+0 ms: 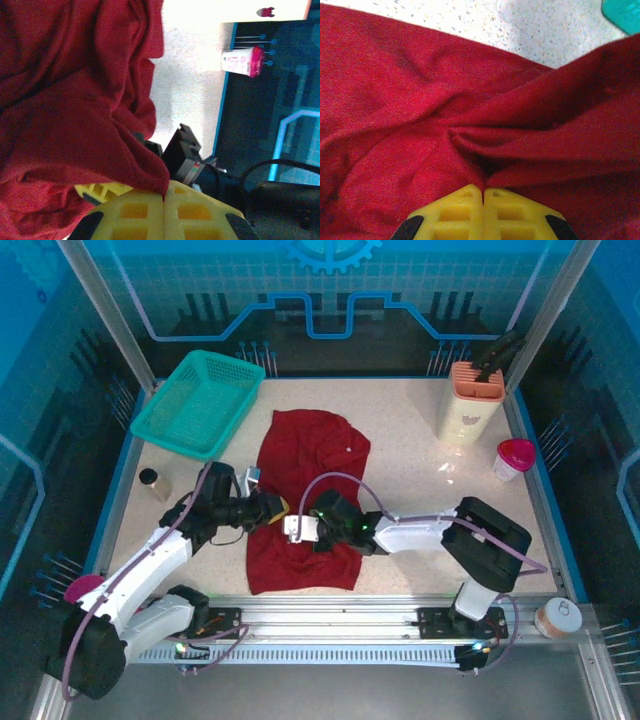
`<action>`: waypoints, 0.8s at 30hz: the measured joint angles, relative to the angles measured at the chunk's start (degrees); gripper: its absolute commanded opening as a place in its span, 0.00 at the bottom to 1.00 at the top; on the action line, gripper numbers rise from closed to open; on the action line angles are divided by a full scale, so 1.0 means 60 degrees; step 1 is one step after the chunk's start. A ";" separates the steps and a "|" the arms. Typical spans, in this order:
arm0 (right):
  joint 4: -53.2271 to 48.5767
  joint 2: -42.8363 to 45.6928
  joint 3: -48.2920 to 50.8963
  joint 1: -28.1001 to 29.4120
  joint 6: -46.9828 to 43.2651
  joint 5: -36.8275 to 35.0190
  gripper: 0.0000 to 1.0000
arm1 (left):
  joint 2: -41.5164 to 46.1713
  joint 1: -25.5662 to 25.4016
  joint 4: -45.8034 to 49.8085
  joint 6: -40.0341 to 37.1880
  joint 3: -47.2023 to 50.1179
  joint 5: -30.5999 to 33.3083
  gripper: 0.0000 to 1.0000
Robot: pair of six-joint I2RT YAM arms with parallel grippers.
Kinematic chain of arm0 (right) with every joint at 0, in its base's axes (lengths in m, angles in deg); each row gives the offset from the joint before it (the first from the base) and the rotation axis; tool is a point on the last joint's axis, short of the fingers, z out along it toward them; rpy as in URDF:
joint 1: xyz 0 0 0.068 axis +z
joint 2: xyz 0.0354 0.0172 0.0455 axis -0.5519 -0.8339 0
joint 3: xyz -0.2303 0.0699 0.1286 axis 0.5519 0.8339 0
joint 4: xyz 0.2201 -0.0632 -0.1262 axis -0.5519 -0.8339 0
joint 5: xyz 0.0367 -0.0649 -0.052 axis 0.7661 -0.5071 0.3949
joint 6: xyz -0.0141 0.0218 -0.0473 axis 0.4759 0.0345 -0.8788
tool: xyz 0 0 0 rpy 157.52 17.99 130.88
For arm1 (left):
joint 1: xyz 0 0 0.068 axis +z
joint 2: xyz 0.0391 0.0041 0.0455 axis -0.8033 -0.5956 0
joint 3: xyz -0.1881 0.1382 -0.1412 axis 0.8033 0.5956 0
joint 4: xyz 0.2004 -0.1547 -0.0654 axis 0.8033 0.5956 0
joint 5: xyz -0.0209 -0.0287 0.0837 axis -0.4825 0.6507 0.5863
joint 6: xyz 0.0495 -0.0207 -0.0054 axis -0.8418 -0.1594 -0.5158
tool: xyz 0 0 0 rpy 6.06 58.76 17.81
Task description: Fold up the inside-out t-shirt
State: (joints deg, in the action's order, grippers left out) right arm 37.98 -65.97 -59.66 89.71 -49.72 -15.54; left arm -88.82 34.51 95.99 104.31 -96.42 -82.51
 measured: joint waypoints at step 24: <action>-0.0302 0.2772 0.2412 0.3151 -0.4728 -0.1519 0.28 | -0.2131 0.1155 0.0729 -0.1840 -0.0612 0.0262 0.00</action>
State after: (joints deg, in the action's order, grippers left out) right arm 36.16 -49.34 -45.19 108.61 -78.09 -24.65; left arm -101.61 41.43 100.36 93.27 -100.09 -80.93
